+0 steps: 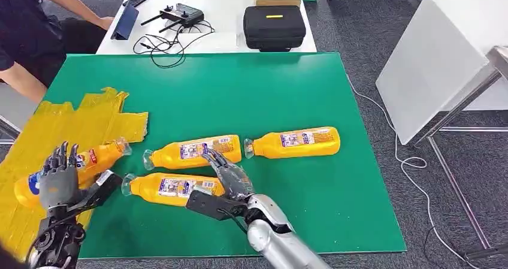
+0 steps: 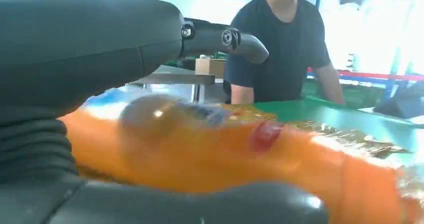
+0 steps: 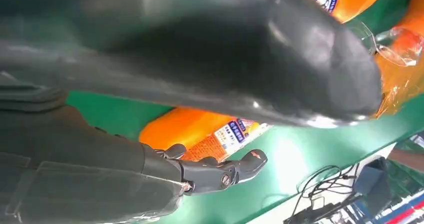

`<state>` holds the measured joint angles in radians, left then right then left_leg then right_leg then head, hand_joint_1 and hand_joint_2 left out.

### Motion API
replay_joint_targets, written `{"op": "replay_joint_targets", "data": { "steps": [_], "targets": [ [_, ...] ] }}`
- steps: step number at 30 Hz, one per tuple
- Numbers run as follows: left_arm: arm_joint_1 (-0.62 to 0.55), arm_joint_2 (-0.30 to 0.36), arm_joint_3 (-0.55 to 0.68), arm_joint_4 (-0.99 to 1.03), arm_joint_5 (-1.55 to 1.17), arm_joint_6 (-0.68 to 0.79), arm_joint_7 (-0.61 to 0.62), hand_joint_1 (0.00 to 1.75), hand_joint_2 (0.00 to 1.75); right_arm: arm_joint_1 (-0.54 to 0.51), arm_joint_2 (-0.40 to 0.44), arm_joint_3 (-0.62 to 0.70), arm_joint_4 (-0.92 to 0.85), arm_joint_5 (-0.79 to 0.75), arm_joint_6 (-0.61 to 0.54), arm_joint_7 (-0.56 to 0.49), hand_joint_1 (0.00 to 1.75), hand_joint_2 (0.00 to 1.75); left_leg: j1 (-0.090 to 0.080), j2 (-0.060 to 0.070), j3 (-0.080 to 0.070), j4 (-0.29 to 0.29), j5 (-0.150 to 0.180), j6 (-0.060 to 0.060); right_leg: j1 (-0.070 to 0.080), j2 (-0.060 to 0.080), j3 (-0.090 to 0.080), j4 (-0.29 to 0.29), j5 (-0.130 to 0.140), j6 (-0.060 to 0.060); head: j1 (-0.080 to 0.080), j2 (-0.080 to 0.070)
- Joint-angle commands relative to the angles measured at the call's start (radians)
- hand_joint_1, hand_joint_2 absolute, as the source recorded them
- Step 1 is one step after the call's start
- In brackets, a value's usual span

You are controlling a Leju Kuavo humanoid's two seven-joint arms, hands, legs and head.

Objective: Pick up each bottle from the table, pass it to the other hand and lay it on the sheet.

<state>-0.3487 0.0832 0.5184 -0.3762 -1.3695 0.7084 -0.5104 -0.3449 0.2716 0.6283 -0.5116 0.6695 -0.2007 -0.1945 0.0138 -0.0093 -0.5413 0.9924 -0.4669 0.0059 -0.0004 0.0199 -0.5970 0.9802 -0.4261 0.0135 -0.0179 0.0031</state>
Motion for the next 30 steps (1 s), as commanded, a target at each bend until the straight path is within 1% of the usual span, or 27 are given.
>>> {"op": "replay_joint_targets", "data": {
  "steps": [1,5,8,12,13,15,16,17,18,19,20,21,22,23,24,25,26,28,29,30],
  "targets": [
    [-0.072,-0.032,0.009,0.037,0.062,-0.01,-0.048,0.0,0.0,-0.074,0.03,0.046,0.109,0.017,0.024,-0.018,0.0,0.0,0.0,-0.002,0.001,0.0,0.0,0.001,0.0,-0.004,0.003,0.0,-0.001,0.001,0.0,0.0],
    [-0.062,-0.039,0.042,0.013,0.104,-0.01,-0.08,0.0,0.0,-0.076,0.046,0.067,0.109,0.032,0.046,-0.027,0.0,0.0,0.0,-0.001,0.002,0.0,-0.001,0.001,0.0,-0.002,0.002,0.0,-0.001,0.001,0.0,0.0],
    [-0.055,-0.046,0.085,-0.004,0.152,-0.01,-0.125,0.0,0.0,-0.076,0.059,0.092,0.124,0.052,0.063,-0.013,0.0,0.0,0.0,-0.001,0.001,0.0,0.0,0.0,0.0,-0.002,0.001,0.0,-0.001,0.001,0.0,0.0],
    [-0.055,-0.046,0.085,-0.004,0.152,-0.01,-0.125,0.0,0.0,-0.076,0.059,0.092,0.124,0.052,0.063,-0.013,0.0,0.0,0.001,-0.001,0.003,0.0,-0.001,0.001,0.001,-0.003,0.004,-0.001,-0.001,0.001,0.0,0.0],
    [-0.055,-0.046,0.085,-0.004,0.152,-0.01,-0.125,0.0,0.0,-0.076,0.059,0.092,0.124,0.052,0.063,-0.013,0.0,0.0,0.0,-0.001,0.001,0.0,0.0,0.001,0.0,-0.002,0.001,0.0,-0.001,0.001,0.0,0.0],
    [-0.053,-0.048,0.092,-0.01,0.152,-0.01,-0.126,0.0,0.0,-0.076,0.059,0.097,0.13,0.056,0.063,-0.011,0.0,0.0,0.0,-0.001,0.003,0.0,-0.001,0.001,0.001,-0.004,0.004,-0.001,-0.001,0.001,0.0,0.0],
    [-0.052,-0.051,0.104,-0.016,0.153,-0.01,-0.132,0.0,0.0,-0.079,0.06,0.108,0.138,0.067,0.063,0.002,0.0,0.0,0.0,-0.002,0.003,0.0,-0.001,0.001,0.001,-0.004,0.005,-0.001,-0.002,0.001,0.0,0.0],
    [-0.054,-0.051,0.125,-0.005,0.179,-0.01,-0.159,0.0,0.0,-0.083,0.062,0.141,0.156,0.107,0.056,0.055,0.0,0.0,0.0,-0.001,0.001,0.0,0.0,0.001,0.0,-0.002,0.002,0.0,-0.001,0.001,0.0,0.0],
    [-0.054,-0.051,0.141,-0.001,0.191,-0.01,-0.177,0.0,0.0,-0.083,0.063,0.172,0.171,0.144,0.047,0.105,0.0,0.0,0.0,0.0,0.003,-0.001,-0.001,0.001,0.001,-0.003,0.004,-0.001,-0.001,0.001,0.0,0.0],
    [-0.054,-0.051,0.15,0.0,0.2,-0.01,-0.188,0.0,0.0,-0.082,0.063,0.202,0.184,0.182,0.036,0.16,0.0,0.0,0.0,0.0,0.002,-0.001,-0.001,0.001,0.0,-0.002,0.003,-0.001,-0.001,0.001,0.0,0.0],
    [-0.054,-0.052,0.139,0.001,0.219,-0.01,-0.188,0.0,0.0,-0.077,0.059,0.25,0.198,0.241,0.02,0.237,0.0,1.75,0.0,0.0,0.002,-0.001,-0.001,0.0,0.0,-0.002,0.002,0.0,-0.001,0.001,0.0,0.0],
    [-0.057,-0.053,0.128,0.001,0.233,-0.01,-0.188,0.0,0.0,-0.07,0.057,0.275,0.207,0.272,0.022,0.277,0.0,1.75,0.0,0.0,0.005,-0.001,-0.001,0.001,0.001,-0.003,0.005,-0.001,-0.002,0.001,0.0,0.0],
    [-0.06,-0.052,0.112,0.009,0.254,-0.01,-0.188,0.0,0.0,-0.059,0.052,0.294,0.213,0.296,0.02,0.315,0.0,1.75,0.0,-0.001,0.003,-0.001,-0.001,0.0,0.0,-0.003,0.003,-0.001,-0.001,0.001,0.0,0.0],
    [-0.061,-0.05,0.104,0.008,0.261,-0.01,-0.188,0.0,0.0,-0.052,0.048,0.323,0.222,0.331,0.028,0.354,0.0,1.75,0.0,-0.002,0.004,-0.002,-0.001,0.001,0.001,-0.005,0.005,-0.002,-0.002,0.001,0.0,0.0],
    [-0.061,-0.05,0.104,0.008,0.261,-0.01,-0.188,0.0,0.0,-0.052,0.048,0.323,0.222,0.331,0.028,0.354,0.0,1.75,0.0,-0.002,0.002,-0.001,0.0,0.0,0.0,-0.004,0.003,-0.001,-0.001,0.0,0.0,0.0],
    [-0.064,-0.053,0.104,0.005,0.263,-0.01,-0.188,0.0,0.0,-0.037,0.042,0.365,0.236,0.381,0.029,0.413,0.0,1.75,0.0,-0.002,0.004,-0.001,-0.001,0.001,0.001,-0.005,0.004,-0.001,-0.002,0.001,0.0,0.0],
    [-0.062,-0.054,0.108,0.001,0.266,-0.01,-0.188,0.0,0.0,-0.029,0.038,0.379,0.237,0.4,0.044,0.437,0.0,1.75,0.0,-0.002,0.002,-0.001,0.0,0.0,0.0,-0.003,0.003,-0.001,-0.001,0.001,0.0,0.0],
    [-0.057,-0.054,0.107,-0.006,0.27,-0.01,-0.188,0.0,0.0,-0.023,0.036,0.393,0.242,0.418,0.059,0.455,0.0,1.75,0.001,-0.003,0.005,-0.002,-0.001,0.001,0.001,-0.006,0.007,-0.002,-0.002,0.001,0.0,0.0],
    [-0.054,-0.054,0.103,-0.012,0.276,-0.01,-0.188,0.0,0.0,-0.021,0.037,0.397,0.246,0.422,0.082,0.451,0.0,1.75,0.0,-0.002,0.003,-0.001,-0.001,0.001,0.001,-0.004,0.004,-0.002,-0.001,0.001,0.0,0.0],
    [-0.054,-0.054,0.1,-0.011,0.277,-0.01,-0.188,0.0,0.0,-0.022,0.038,0.396,0.249,0.422,0.094,0.449,0.0,1.75,0.001,-0.003,0.005,-0.002,-0.001,0.001,0.001,-0.005,0.006,-0.002,-0.002,0.001,0.0,0.0]
  ]
}}
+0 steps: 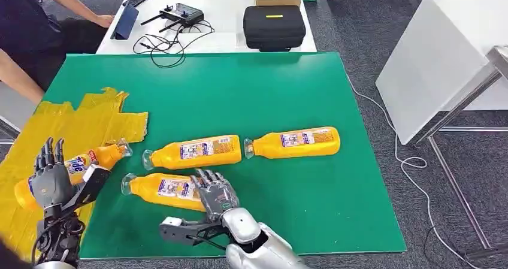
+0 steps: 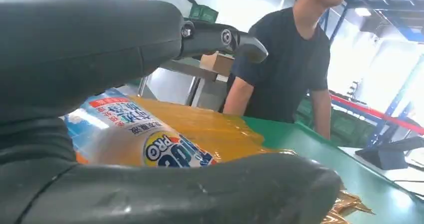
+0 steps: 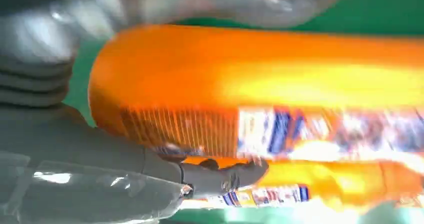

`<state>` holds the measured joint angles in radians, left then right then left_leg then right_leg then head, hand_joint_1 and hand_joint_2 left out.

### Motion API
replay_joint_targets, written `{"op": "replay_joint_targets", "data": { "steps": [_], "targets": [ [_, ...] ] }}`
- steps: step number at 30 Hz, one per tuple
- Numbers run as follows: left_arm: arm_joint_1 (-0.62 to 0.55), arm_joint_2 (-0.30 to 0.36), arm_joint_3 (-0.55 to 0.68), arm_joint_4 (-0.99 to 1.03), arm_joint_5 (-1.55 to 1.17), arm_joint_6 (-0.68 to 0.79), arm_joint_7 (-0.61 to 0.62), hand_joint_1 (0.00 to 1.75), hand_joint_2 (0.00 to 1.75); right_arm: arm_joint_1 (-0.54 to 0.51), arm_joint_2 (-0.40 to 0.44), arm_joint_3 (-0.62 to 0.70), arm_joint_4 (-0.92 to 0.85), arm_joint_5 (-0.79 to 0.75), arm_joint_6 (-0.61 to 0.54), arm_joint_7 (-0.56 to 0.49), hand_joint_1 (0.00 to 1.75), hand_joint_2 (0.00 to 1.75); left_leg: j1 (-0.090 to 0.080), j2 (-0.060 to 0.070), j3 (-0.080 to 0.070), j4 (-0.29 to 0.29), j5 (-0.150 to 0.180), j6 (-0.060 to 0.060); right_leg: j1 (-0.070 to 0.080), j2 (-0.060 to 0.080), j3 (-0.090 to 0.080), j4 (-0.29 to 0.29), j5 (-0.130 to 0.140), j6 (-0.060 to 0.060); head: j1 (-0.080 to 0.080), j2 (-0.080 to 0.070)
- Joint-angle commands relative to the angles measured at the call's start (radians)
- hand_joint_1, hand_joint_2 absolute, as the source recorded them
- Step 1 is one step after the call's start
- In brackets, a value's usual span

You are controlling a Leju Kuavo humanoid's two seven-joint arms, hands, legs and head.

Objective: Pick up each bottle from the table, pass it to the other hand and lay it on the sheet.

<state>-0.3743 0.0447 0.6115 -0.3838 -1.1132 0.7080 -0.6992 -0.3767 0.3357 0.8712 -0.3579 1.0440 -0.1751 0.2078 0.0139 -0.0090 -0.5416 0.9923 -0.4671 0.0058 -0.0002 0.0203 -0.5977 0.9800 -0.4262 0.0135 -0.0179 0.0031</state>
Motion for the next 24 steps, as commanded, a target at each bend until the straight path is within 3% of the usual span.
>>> {"op": "replay_joint_targets", "data": {
  "steps": [1,3,4,5,9,10,15,17,24],
  "targets": [
    [-0.031,-0.015,0.0,0.0,0.03,-0.01,0.001,0.0,0.0,0.006,-0.025,0.154,0.098,0.047,0.091,0.034,0.0,1.75,0.0,-0.002,0.003,-0.001,0.0,0.001,0.0,-0.004,0.005,-0.002,-0.001,0.001,0.0,0.0],
    [-0.033,-0.015,-0.002,0.0,0.033,-0.01,0.001,0.0,0.0,-0.001,-0.026,0.159,0.099,0.051,0.105,0.025,0.0,1.75,0.0,-0.002,0.003,-0.001,0.0,0.001,0.0,-0.003,0.004,-0.001,-0.001,0.001,0.0,0.0],
    [-0.037,-0.016,-0.005,0.003,0.039,-0.01,0.001,0.0,0.0,-0.008,-0.023,0.163,0.102,0.053,0.124,0.011,0.87,1.75,0.0,-0.002,0.006,-0.002,-0.001,0.001,0.001,-0.005,0.007,-0.002,-0.001,0.001,0.0,0.0],
    [-0.037,-0.016,-0.005,0.005,0.04,-0.01,0.001,0.0,0.0,-0.011,-0.022,0.163,0.101,0.053,0.127,0.01,1.5,1.75,0.0,-0.002,0.005,-0.001,0.0,0.0,0.0,-0.003,0.006,-0.001,-0.001,0.001,0.0,0.0],
    [-0.037,-0.016,-0.005,0.005,0.04,-0.01,0.001,0.0,0.0,-0.011,-0.022,0.163,0.101,0.053,0.127,0.01,1.5,1.75,0.0,0.001,0.008,-0.001,0.0,0.0,0.001,0.0,0.008,-0.002,-0.001,0.0,0.0,0.0],
    [-0.038,-0.015,-0.007,0.007,0.04,-0.01,0.001,0.0,0.0,-0.018,-0.019,0.161,0.102,0.049,0.143,-0.001,1.75,1.75,0.001,0.0,0.01,-0.002,0.0,0.0,0.001,-0.002,0.01,-0.003,-0.001,0.001,0.0,0.0],
    [-0.057,-0.01,-0.048,0.055,0.141,-0.016,0.001,0.0,0.0,-0.045,-0.008,0.147,0.102,0.03,0.169,-0.029,1.75,1.75,0.0,0.0,0.01,-0.001,0.0,0.001,0.001,-0.001,0.009,-0.002,-0.001,0.0,0.0,0.0],
    [-0.022,-0.004,-0.185,-0.014,0.392,-0.133,0.001,0.0,0.0,-0.055,0.0,0.107,0.099,-0.016,0.166,-0.062,1.75,1.75,0.001,0.0,0.01,-0.002,0.0,0.001,0.001,-0.002,0.01,-0.002,0.0,-0.001,0.0,0.0],
    [-0.022,-0.004,-0.185,-0.014,0.392,-0.133,0.001,0.0,0.0,-0.055,0.0,0.107,0.099,-0.016,0.166,-0.062,1.75,1.75,0.0,0.003,0.009,-0.001,0.0,0.0,0.001,0.003,0.007,-0.001,0.001,-0.002,0.0,0.0]
  ]
}}
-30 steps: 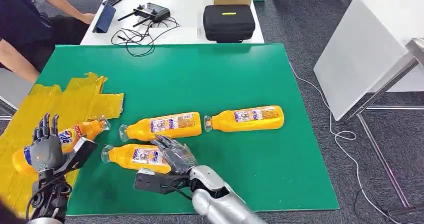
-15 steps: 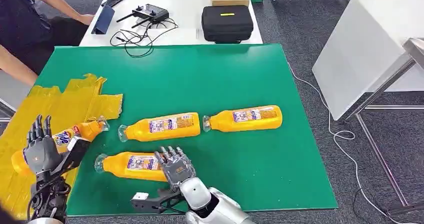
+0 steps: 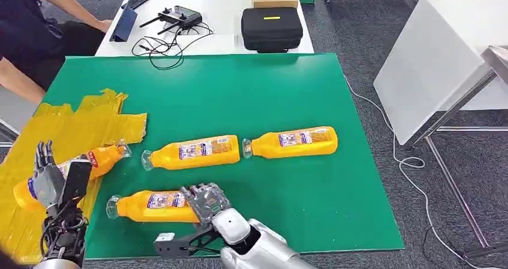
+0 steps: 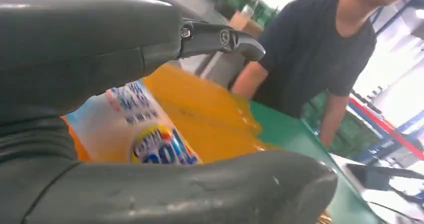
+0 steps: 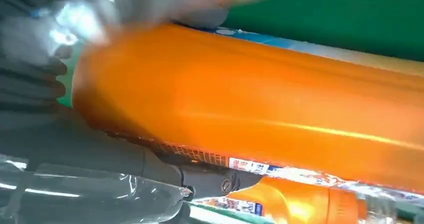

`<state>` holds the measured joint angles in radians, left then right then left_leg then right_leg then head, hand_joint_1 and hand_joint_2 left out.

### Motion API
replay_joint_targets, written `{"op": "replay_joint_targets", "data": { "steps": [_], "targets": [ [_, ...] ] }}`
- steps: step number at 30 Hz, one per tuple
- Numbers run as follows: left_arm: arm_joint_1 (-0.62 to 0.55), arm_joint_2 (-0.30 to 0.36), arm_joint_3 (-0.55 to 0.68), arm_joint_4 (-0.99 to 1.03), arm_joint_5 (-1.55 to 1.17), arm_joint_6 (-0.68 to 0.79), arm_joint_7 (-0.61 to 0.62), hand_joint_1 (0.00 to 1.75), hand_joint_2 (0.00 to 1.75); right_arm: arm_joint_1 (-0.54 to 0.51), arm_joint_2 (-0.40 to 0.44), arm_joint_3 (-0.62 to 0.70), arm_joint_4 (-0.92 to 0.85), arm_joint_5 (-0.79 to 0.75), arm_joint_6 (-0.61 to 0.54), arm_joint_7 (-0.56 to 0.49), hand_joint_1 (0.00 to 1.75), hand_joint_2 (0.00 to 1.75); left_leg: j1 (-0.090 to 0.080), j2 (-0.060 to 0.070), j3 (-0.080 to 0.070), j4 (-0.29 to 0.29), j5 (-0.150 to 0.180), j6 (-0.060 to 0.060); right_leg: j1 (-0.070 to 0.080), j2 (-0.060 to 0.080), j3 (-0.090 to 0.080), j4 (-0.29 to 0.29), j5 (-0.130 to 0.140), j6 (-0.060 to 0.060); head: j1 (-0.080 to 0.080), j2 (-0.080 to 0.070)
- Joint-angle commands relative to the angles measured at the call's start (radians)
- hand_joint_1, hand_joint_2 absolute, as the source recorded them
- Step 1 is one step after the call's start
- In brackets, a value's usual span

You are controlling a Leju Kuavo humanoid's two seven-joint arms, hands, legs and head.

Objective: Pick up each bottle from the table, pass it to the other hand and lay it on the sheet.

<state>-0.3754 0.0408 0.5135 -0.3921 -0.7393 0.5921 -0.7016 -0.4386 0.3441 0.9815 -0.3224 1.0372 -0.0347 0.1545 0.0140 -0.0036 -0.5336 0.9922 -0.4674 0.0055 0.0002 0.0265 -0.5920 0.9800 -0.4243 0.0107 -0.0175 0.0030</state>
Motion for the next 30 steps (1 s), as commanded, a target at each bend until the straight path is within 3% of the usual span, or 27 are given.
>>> {"op": "replay_joint_targets", "data": {
  "steps": [1,6,8,11,12,15,18,22,23,30],
  "targets": [
    [-0.021,0.0,-0.087,-0.006,0.018,-0.017,0.003,0.0,0.0,0.007,-0.008,-0.003,0.064,-0.01,0.026,-0.009,1.75,1.75,0.0,-0.003,0.002,-0.001,0.0,0.001,0.001,-0.005,0.003,-0.002,-0.001,0.001,0.0,0.0],
    [-0.021,0.0,-0.087,-0.006,0.018,-0.017,0.003,0.0,0.0,0.007,-0.008,-0.003,0.064,-0.01,0.026,-0.009,1.75,1.75,0.0,-0.002,0.0,-0.001,0.0,0.0,0.0,-0.003,0.001,-0.001,0.0,0.001,0.0,0.0],
    [-0.003,0.008,-0.161,-0.038,0.17,-0.089,0.003,0.0,0.0,0.001,-0.006,-0.042,0.061,-0.057,0.028,-0.048,1.75,1.75,0.0,-0.003,0.001,-0.001,0.0,0.001,0.0,-0.005,0.003,-0.002,-0.001,0.001,0.0,0.0],
    [-0.009,0.007,-0.089,-0.045,0.552,-0.552,0.003,0.0,0.0,-0.061,0.001,-0.213,0.026,-0.244,-0.02,-0.192,1.75,1.75,0.0,-0.001,-0.001,0.0,0.0,0.0,0.0,-0.003,0.0,0.0,0.0,0.001,0.0,0.0],
    [-0.004,0.008,-0.06,-0.025,0.639,-0.688,0.003,0.0,1.75,-0.083,-0.005,-0.268,0.008,-0.305,-0.031,-0.244,1.75,1.75,0.0,-0.001,-0.001,0.0,0.0,0.001,0.0,-0.003,0.0,0.0,0.0,0.001,0.0,0.0],
    [0.058,-0.025,-0.055,-0.067,0.785,-0.955,0.003,0.0,1.75,-0.094,-0.06,-0.415,-0.125,-0.453,-0.135,-0.391,1.75,1.75,-0.001,0.001,-0.001,0.0,0.0,0.001,-0.001,-0.001,-0.001,0.0,0.0,0.001,-0.001,0.0],
    [0.092,-0.07,-0.128,-0.118,0.917,-1.105,0.022,0.0,1.75,0.043,-0.15,-0.487,-0.389,-0.513,-0.138,-0.408,1.75,1.75,-0.001,-0.001,-0.002,0.0,0.0,0.001,-0.001,-0.003,0.0,0.0,0.0,0.001,0.0,0.0],
    [0.172,-0.091,-0.249,-0.252,1.061,-1.148,0.073,0.0,1.75,0.24,-0.22,-0.514,-0.635,-0.502,-0.156,-0.398,1.75,1.75,0.0,-0.011,0.002,-0.002,-0.001,0.003,0.0,-0.014,0.007,-0.005,-0.003,0.003,0.0,0.0],
    [0.197,-0.093,-0.271,-0.293,1.089,-1.143,0.077,0.0,1.75,0.276,-0.225,-0.52,-0.671,-0.495,-0.172,-0.398,1.75,1.75,-0.001,-0.01,0.0,-0.002,0.0,0.002,0.0,-0.011,0.005,-0.004,-0.002,0.002,0.0,0.0],
    [0.233,-0.084,-0.293,-0.374,1.172,-1.13,0.135,0.0,1.75,0.325,-0.214,-0.546,-0.763,-0.466,-0.182,-0.351,1.75,1.75,-0.001,-0.004,-0.009,0.0,-0.002,0.002,-0.001,-0.006,-0.006,-0.003,-0.001,0.001,0.0,0.0]
  ]
}}
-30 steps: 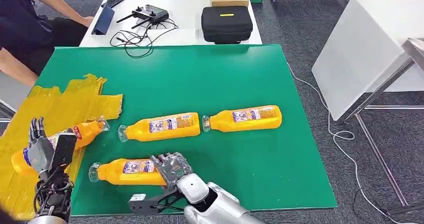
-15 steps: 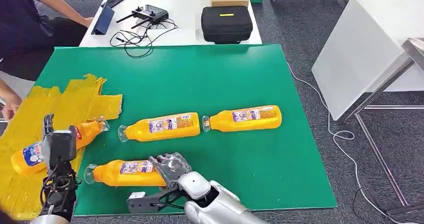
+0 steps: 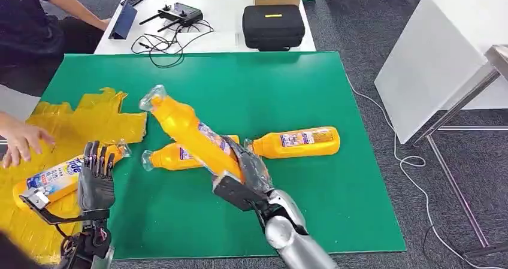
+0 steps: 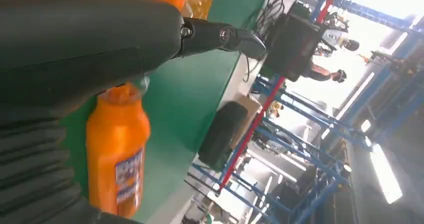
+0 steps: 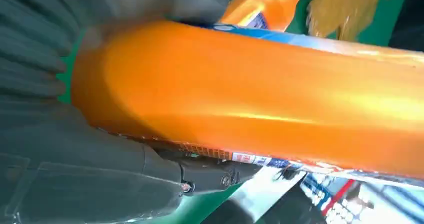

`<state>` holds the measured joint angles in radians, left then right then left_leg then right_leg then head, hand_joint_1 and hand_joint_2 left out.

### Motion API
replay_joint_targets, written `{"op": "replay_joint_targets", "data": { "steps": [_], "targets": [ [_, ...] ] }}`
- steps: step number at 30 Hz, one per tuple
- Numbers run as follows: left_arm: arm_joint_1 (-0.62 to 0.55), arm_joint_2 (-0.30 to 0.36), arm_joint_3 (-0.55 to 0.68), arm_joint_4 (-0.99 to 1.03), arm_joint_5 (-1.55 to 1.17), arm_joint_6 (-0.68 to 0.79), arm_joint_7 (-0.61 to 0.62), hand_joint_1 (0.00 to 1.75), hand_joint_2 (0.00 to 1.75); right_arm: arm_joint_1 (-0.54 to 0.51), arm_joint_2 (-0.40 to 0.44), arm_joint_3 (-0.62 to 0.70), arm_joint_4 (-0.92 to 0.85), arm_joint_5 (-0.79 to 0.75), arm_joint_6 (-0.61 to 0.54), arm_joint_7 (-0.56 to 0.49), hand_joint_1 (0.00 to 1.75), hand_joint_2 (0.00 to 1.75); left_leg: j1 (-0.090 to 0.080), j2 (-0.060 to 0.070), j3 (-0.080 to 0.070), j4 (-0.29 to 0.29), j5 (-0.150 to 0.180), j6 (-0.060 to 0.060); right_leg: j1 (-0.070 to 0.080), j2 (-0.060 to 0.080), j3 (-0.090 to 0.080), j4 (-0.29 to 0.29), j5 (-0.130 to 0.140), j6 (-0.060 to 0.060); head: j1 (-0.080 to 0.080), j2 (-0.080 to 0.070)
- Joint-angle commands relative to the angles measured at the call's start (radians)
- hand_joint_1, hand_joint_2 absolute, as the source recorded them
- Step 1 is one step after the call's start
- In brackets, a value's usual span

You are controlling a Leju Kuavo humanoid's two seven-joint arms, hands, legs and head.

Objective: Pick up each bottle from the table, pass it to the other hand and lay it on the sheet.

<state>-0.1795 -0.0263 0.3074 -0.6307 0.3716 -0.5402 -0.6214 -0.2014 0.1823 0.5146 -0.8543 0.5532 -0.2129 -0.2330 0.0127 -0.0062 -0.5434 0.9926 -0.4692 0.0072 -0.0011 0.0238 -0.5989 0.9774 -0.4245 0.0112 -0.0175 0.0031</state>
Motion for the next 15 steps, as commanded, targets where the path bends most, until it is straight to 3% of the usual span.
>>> {"op": "replay_joint_targets", "data": {
  "steps": [1,8,15],
  "targets": [
    [0.03,-0.017,-0.098,-0.131,0.057,0.01,0.063,0.0,1.75,0.08,-0.049,-0.088,-0.231,0.018,-0.002,0.041,1.75,1.75,0.0,-0.002,0.002,0.0,-0.001,0.0,0.0,-0.004,0.003,0.0,-0.002,0.0,0.0,0.0],
    [0.043,-0.061,-0.211,-0.215,0.09,-0.028,0.11,0.0,1.75,-0.006,-0.014,-0.127,-0.114,0.018,-0.018,0.044,1.75,1.75,0.0,-0.001,0.001,0.0,0.001,0.001,0.0,-0.003,0.001,0.0,0.0,0.001,0.0,0.0],
    [0.062,-0.081,-0.327,-0.294,0.135,0.008,0.139,0.0,1.75,-0.097,0.075,-0.03,0.105,0.1,-0.1,0.026,1.75,1.75,0.001,0.001,0.004,-0.001,0.0,0.0,0.001,-0.001,0.004,0.0,0.0,0.001,0.0,0.0]
  ]
}}
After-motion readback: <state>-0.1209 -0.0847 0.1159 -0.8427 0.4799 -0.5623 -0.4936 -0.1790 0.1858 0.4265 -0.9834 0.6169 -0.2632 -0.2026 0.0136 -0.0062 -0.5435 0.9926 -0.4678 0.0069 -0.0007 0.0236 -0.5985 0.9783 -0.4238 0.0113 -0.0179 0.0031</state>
